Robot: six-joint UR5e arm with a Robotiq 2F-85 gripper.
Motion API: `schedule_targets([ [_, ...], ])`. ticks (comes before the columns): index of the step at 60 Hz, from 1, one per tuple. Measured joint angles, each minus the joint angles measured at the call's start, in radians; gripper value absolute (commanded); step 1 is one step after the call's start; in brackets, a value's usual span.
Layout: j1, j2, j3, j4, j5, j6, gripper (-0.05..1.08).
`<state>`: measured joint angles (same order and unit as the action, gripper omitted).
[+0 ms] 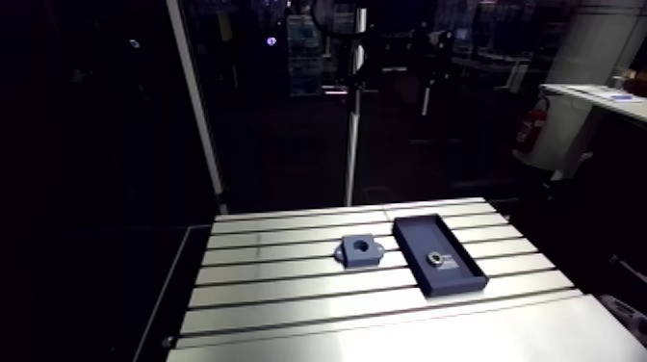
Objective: Pick up the bearing and press it into the housing until flush.
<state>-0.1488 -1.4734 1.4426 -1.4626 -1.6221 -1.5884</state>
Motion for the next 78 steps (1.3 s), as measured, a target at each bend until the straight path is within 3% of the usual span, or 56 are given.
schedule_targets([
  [56, 0.0, 0.04, 0.054, -0.014, -0.008, -0.077, 0.0],
  [78, -0.086, 0.038, 0.111, -0.112, -0.019, -0.182, 0.01],
])
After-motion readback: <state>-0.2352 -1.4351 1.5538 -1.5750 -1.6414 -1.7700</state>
